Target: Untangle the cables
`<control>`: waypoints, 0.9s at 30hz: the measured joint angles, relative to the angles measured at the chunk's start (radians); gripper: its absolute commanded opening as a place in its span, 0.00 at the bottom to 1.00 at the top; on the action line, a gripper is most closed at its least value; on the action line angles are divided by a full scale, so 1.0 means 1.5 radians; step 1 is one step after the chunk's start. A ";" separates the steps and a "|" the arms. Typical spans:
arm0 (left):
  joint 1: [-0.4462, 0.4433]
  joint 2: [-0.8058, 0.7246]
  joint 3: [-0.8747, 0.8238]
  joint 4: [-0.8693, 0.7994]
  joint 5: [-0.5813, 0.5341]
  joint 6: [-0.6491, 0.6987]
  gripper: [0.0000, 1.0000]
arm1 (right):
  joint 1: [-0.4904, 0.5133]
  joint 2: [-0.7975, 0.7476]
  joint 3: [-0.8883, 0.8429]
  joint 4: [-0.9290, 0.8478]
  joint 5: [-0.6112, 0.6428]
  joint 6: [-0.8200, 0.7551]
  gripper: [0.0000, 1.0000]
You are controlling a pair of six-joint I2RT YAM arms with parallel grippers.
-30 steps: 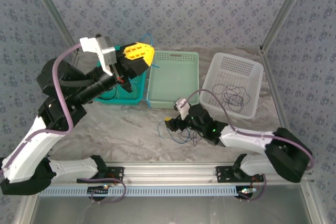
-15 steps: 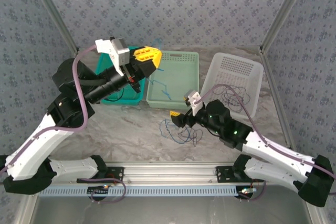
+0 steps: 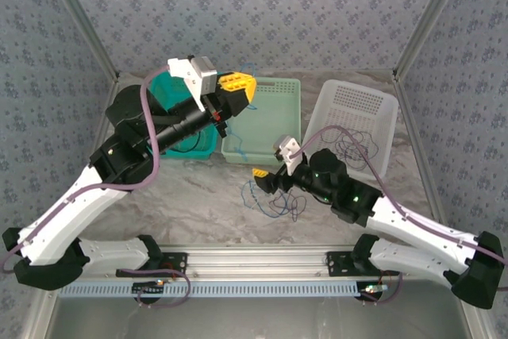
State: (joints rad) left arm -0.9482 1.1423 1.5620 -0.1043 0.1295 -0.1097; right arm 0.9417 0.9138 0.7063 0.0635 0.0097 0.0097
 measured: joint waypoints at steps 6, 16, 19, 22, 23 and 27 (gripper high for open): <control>0.004 0.007 -0.006 0.003 -0.005 -0.011 0.01 | 0.003 0.031 0.020 0.007 -0.004 -0.008 0.88; 0.004 0.030 -0.009 0.020 -0.002 -0.027 0.01 | -0.049 0.067 0.043 0.013 0.026 -0.040 0.85; 0.007 0.034 -0.010 0.022 0.001 -0.030 0.01 | -0.064 0.079 0.057 0.015 0.022 -0.040 0.84; 0.008 0.035 -0.010 0.023 0.004 -0.034 0.01 | -0.065 0.093 0.062 0.021 0.013 -0.040 0.82; 0.009 0.036 -0.010 0.024 0.006 -0.036 0.01 | -0.065 0.098 0.062 0.022 0.008 -0.040 0.82; 0.009 0.036 -0.010 0.029 0.008 -0.040 0.01 | -0.066 0.111 0.062 0.029 -0.004 -0.039 0.78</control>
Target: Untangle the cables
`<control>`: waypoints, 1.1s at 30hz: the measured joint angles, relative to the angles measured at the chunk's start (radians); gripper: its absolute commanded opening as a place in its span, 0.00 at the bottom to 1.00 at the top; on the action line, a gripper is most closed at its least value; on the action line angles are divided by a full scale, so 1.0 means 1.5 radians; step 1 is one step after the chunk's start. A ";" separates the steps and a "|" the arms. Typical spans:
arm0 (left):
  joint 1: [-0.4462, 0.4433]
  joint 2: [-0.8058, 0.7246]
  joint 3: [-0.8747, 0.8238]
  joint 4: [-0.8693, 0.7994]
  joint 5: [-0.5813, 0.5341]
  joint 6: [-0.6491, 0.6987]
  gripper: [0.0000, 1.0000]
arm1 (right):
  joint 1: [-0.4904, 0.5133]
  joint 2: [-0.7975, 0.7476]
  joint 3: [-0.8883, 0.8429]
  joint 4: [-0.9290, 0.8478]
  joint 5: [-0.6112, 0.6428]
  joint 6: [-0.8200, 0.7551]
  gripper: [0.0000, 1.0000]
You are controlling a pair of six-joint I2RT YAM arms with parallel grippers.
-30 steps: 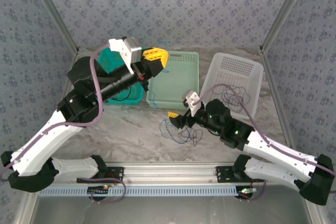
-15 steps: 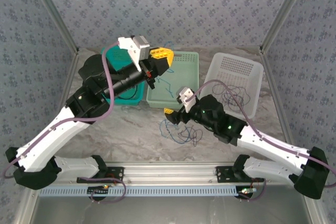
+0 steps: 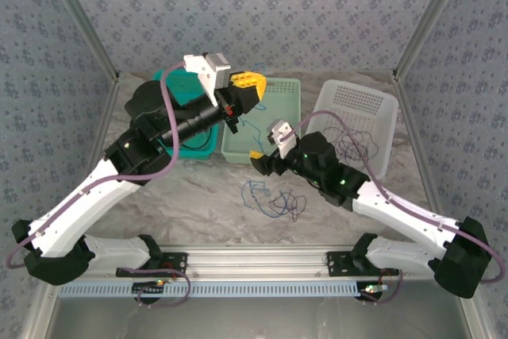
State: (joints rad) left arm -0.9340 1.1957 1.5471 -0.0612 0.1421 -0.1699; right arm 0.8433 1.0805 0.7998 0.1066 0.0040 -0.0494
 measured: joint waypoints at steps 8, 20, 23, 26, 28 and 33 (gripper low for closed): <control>0.001 0.002 -0.003 0.008 0.002 -0.005 0.01 | -0.016 0.011 0.001 0.020 -0.001 0.011 0.13; 0.061 -0.002 0.005 -0.014 -0.001 0.005 0.01 | -0.079 -0.019 -0.119 0.032 -0.075 0.082 0.00; 0.069 -0.002 0.020 -0.027 -0.001 0.014 0.02 | -0.092 -0.028 -0.152 0.037 -0.110 0.109 0.01; 0.079 -0.002 0.035 -0.043 -0.001 0.023 0.02 | -0.113 -0.039 -0.177 0.054 -0.145 0.134 0.01; 0.089 -0.002 0.040 -0.054 -0.001 0.028 0.02 | -0.127 -0.045 -0.190 0.062 -0.168 0.150 0.02; 0.099 -0.002 0.040 -0.070 -0.003 0.037 0.02 | -0.153 -0.062 -0.215 0.072 -0.210 0.181 0.07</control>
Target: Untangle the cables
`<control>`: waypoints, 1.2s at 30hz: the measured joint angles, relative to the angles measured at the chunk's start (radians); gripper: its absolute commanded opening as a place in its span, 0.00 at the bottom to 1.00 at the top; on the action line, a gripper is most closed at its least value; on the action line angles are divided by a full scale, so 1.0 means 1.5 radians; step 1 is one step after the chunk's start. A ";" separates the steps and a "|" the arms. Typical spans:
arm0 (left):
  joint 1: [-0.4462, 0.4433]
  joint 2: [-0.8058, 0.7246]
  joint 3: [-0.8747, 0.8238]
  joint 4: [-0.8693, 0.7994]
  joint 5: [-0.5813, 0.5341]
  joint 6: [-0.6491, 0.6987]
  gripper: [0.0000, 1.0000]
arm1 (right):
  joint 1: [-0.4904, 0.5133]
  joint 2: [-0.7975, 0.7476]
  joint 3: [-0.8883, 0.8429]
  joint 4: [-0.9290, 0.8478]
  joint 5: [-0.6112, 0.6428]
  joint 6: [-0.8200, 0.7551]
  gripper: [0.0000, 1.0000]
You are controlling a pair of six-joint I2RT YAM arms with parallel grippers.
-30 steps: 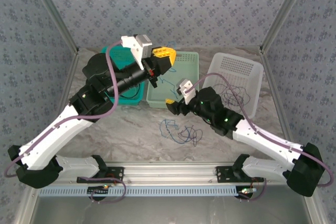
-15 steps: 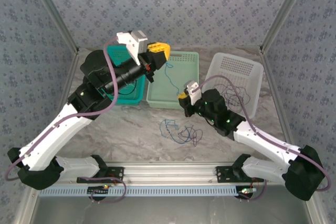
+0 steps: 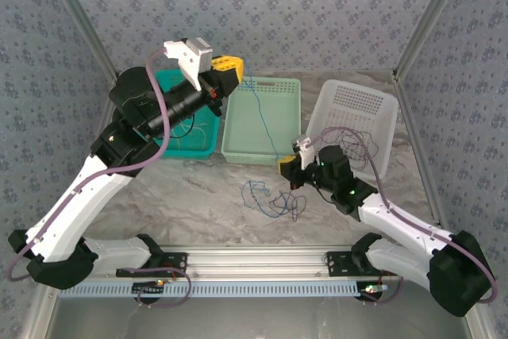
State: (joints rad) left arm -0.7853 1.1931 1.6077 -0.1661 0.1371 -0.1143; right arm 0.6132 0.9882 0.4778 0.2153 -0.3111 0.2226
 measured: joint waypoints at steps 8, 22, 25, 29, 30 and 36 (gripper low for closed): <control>0.000 -0.001 0.000 0.009 -0.002 -0.002 0.01 | -0.012 -0.052 -0.067 0.025 -0.010 0.048 0.27; 0.000 -0.009 -0.042 0.047 0.007 -0.037 0.01 | -0.013 -0.155 -0.106 0.033 0.061 0.088 0.84; 0.000 -0.012 -0.058 0.058 0.017 -0.037 0.02 | -0.013 -0.129 -0.081 0.028 0.069 0.091 0.87; 0.000 -0.022 -0.087 0.074 0.041 -0.037 0.02 | -0.015 -0.099 -0.043 0.023 0.071 0.086 0.91; 0.000 -0.023 -0.093 0.077 0.051 -0.037 0.02 | -0.017 -0.097 -0.034 0.022 0.070 0.085 0.92; 0.000 -0.028 -0.122 0.112 0.102 -0.047 0.02 | -0.046 -0.085 0.017 0.018 0.049 0.073 0.92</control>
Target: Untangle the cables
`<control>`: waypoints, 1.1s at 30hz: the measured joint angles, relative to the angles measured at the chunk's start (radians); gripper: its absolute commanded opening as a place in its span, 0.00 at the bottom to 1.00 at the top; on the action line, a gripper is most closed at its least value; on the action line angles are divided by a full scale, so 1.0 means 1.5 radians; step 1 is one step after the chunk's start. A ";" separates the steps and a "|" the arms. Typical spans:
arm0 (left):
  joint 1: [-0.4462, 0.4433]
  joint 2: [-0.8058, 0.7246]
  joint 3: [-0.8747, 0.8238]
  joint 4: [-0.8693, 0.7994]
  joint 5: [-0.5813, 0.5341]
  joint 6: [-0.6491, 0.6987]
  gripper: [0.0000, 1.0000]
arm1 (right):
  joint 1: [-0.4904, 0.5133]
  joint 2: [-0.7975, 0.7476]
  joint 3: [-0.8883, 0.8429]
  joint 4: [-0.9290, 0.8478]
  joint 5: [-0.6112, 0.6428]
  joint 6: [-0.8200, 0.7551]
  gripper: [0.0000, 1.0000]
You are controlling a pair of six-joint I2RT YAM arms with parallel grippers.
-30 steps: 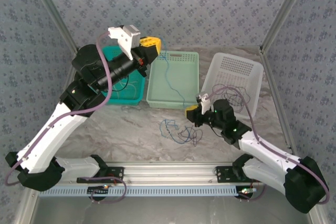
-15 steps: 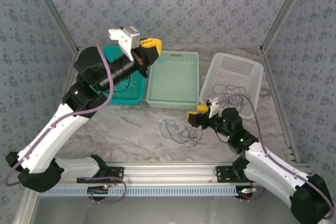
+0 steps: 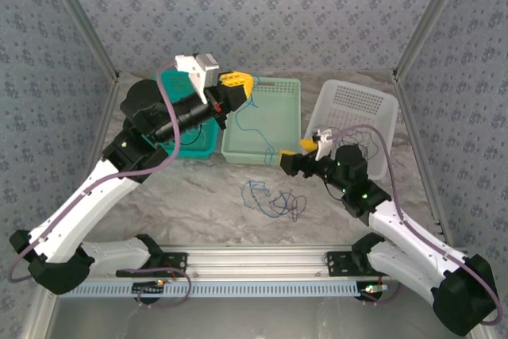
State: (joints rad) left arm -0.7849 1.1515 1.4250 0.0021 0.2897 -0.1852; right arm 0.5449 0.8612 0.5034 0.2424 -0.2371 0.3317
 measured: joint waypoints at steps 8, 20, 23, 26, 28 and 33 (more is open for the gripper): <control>0.000 0.006 -0.014 0.036 0.042 -0.028 0.02 | 0.032 0.100 0.101 0.000 -0.058 -0.090 0.94; 0.000 0.019 -0.014 0.061 0.057 -0.056 0.02 | 0.105 0.294 0.207 0.062 -0.027 -0.178 0.92; 0.000 0.019 -0.017 0.067 0.057 -0.060 0.02 | 0.109 0.305 0.222 0.082 -0.018 -0.176 0.70; 0.000 0.019 -0.022 0.072 0.058 -0.065 0.02 | 0.110 0.317 0.235 0.096 -0.007 -0.172 0.47; 0.000 0.019 -0.023 0.071 0.060 -0.065 0.02 | 0.109 0.326 0.244 0.100 -0.002 -0.169 0.40; 0.000 0.019 -0.024 0.071 0.059 -0.065 0.02 | 0.104 0.344 0.254 0.090 -0.001 -0.164 0.35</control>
State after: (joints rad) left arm -0.7849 1.1797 1.3884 0.1089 0.3786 -0.2821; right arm 0.7010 1.3773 0.8837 0.3771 -0.2390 0.0853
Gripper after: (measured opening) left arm 0.061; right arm 0.360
